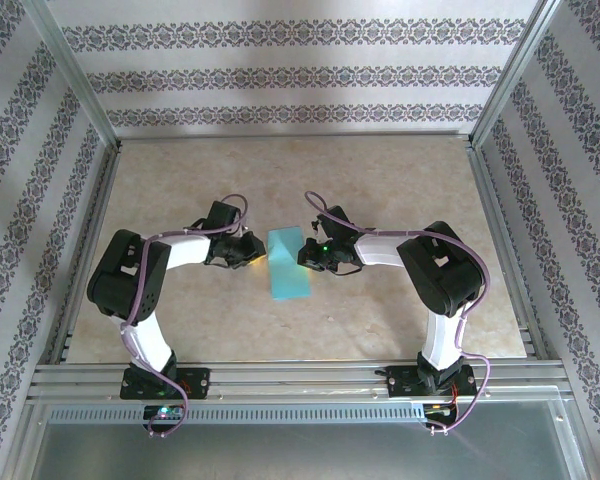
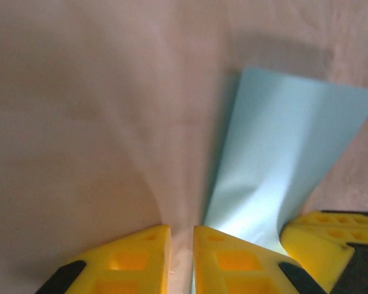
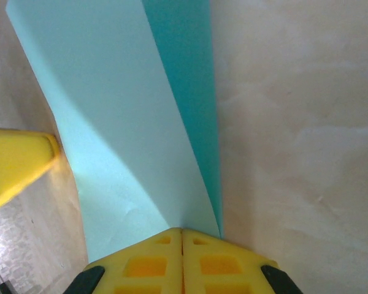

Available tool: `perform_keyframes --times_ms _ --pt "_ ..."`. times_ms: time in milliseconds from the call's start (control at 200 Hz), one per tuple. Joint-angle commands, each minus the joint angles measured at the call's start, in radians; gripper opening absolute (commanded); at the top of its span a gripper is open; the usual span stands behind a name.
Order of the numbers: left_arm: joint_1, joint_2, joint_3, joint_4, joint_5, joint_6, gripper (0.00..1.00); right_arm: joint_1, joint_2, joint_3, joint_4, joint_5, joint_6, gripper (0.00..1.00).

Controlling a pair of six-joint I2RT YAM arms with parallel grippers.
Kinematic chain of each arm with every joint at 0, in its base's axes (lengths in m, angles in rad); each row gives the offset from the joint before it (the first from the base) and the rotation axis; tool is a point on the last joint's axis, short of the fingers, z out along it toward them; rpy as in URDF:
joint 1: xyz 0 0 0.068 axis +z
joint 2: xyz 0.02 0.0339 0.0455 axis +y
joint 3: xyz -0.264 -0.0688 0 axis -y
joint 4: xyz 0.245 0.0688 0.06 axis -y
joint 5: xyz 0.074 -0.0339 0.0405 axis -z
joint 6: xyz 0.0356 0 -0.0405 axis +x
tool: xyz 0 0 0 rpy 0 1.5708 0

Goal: Fold a paper plane with a square sheet of paper (pick it up from the middle)
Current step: First fold the square sheet of paper in half at the center of the table.

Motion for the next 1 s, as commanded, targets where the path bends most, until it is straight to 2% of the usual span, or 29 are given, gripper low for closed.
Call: perform_keyframes --times_ms 0,150,375,650,819,994 --pt "0.005 -0.059 0.034 -0.045 -0.002 0.028 0.18 -0.024 0.112 -0.099 -0.295 0.235 -0.025 0.08" --pt "-0.059 -0.071 0.023 0.091 0.062 -0.047 0.18 -0.024 0.11 -0.095 -0.294 0.233 -0.024 0.08" --pt "-0.101 0.061 0.064 0.174 0.092 -0.098 0.18 -0.024 0.109 -0.088 -0.294 0.226 -0.026 0.08" --pt "-0.089 0.144 0.122 0.058 -0.024 -0.065 0.18 -0.024 0.117 -0.087 -0.305 0.236 -0.031 0.08" --pt "-0.064 0.128 0.108 0.007 -0.133 -0.053 0.18 -0.024 0.117 -0.085 -0.352 0.297 -0.055 0.08" --pt "-0.018 0.106 0.099 -0.013 -0.162 -0.039 0.18 -0.035 0.12 -0.086 -0.361 0.307 -0.067 0.08"
